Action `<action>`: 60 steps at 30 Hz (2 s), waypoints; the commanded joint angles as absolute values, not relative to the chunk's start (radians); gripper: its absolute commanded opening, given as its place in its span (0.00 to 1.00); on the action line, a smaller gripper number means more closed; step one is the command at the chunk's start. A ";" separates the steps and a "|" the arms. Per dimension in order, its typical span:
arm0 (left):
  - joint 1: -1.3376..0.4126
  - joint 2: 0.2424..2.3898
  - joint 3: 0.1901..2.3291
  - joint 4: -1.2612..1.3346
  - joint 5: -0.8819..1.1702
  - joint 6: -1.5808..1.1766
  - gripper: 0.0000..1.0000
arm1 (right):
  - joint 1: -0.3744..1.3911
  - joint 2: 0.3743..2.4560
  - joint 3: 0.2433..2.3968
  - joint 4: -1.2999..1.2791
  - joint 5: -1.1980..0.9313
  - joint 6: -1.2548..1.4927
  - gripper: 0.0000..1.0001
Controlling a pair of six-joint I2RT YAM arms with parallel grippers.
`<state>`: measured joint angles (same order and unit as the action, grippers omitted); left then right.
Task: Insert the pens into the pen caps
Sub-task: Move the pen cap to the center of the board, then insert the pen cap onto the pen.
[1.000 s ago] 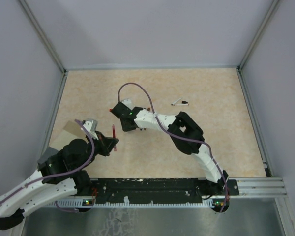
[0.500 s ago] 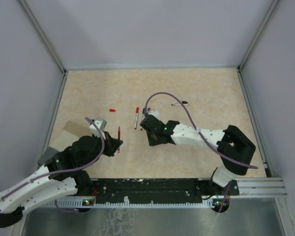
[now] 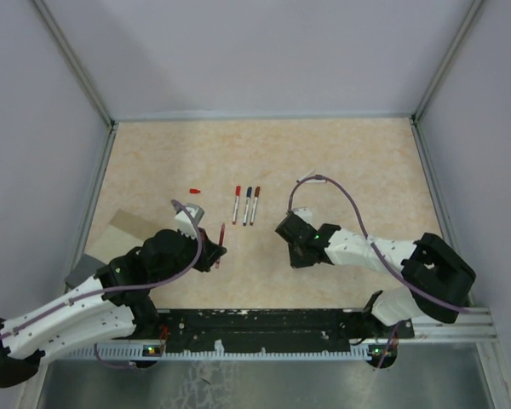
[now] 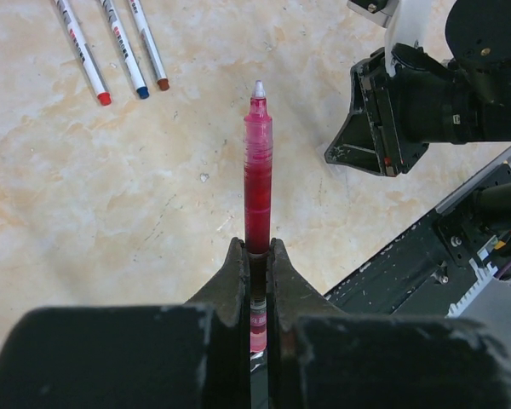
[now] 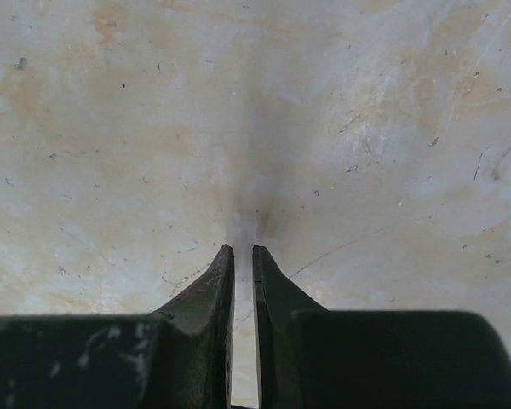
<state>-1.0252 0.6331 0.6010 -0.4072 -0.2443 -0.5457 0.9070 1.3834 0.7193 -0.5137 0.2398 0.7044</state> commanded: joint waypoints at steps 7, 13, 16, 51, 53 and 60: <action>-1.022 0.624 0.591 -0.375 -0.221 -0.555 0.00 | 0.899 1.417 0.721 -0.501 0.184 0.721 0.13; -1.022 0.622 0.588 -0.370 -0.218 -0.560 0.00 | 0.900 1.448 0.722 -0.528 0.155 0.721 0.17; -1.022 0.625 0.590 -0.367 -0.215 -0.560 0.00 | 0.899 1.468 0.729 -0.543 0.151 0.719 0.18; -1.022 0.699 0.565 -0.287 -0.160 -0.554 0.00 | 0.928 1.175 0.698 -0.530 0.252 0.777 0.00; -1.022 0.712 0.562 -0.264 -0.141 -0.542 0.00 | 0.921 1.088 0.669 -0.469 0.245 0.788 0.00; -1.022 0.750 0.543 -0.125 -0.021 -0.495 0.00 | 0.913 0.804 0.537 -0.205 0.247 0.877 0.00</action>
<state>-1.0252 0.7288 0.5529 -0.2504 -0.1135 -0.5362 0.9195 0.9298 0.5957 -0.4152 0.2260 0.8005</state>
